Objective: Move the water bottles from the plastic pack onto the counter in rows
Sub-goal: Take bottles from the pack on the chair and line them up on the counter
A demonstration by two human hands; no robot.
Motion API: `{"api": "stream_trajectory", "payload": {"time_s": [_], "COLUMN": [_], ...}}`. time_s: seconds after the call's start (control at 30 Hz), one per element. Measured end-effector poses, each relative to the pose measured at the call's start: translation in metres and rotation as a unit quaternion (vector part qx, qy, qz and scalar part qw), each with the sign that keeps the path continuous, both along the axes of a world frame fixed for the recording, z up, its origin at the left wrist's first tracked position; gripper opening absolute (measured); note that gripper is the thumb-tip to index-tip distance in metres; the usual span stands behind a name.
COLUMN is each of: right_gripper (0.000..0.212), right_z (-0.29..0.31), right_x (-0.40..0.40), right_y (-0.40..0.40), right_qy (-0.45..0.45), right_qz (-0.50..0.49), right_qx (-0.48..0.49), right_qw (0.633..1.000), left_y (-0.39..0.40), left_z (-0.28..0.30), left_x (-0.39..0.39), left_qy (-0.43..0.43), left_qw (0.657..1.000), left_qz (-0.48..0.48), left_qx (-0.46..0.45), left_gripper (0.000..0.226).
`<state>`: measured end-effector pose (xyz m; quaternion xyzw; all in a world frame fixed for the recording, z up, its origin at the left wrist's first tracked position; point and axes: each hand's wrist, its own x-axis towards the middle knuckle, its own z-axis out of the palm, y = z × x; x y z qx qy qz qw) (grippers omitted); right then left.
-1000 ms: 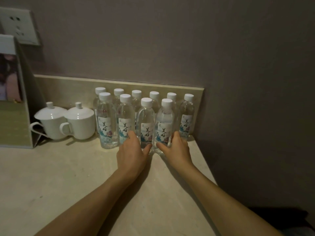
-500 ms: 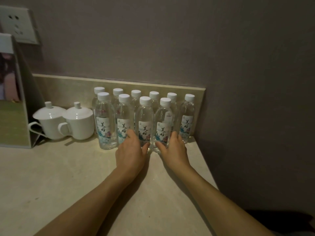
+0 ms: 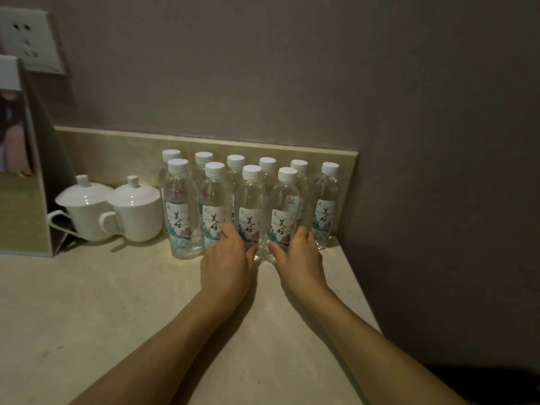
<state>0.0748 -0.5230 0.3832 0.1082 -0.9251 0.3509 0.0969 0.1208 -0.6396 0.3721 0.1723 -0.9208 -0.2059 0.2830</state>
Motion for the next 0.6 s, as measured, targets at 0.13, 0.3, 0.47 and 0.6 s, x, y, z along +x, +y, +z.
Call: {"api": "stream_trajectory", "payload": {"time_s": [0.13,0.3,0.47,0.6], "right_gripper": [0.052,0.049,0.051,0.051], "right_z": [-0.0002,-0.0002,0.0016,0.004], "right_x": [0.0008,0.0026,0.003,0.0024], "right_y": [0.001,-0.0003,-0.0015,-0.0015], "right_qy": [0.005,0.026,0.034,0.033], "right_qz": [0.002,-0.002,0.003,0.015], "right_qx": [0.012,0.032,0.053,0.056], "right_qw": [1.0,0.999,0.998,0.998], "left_y": [0.0,-0.002,-0.0048,-0.0065], "left_z": [-0.0002,-0.002,-0.0031,-0.0034], "left_x": [0.0,-0.0019,-0.0039,-0.0053], "left_qy": [0.001,0.01,0.02,0.026], "left_qw": [1.0,1.0,0.999,0.998], "left_qz": [0.006,-0.006,-0.025,-0.037], "left_qx": [-0.007,-0.029,-0.042,-0.048], "left_gripper": [0.043,0.042,0.041,0.04]}}
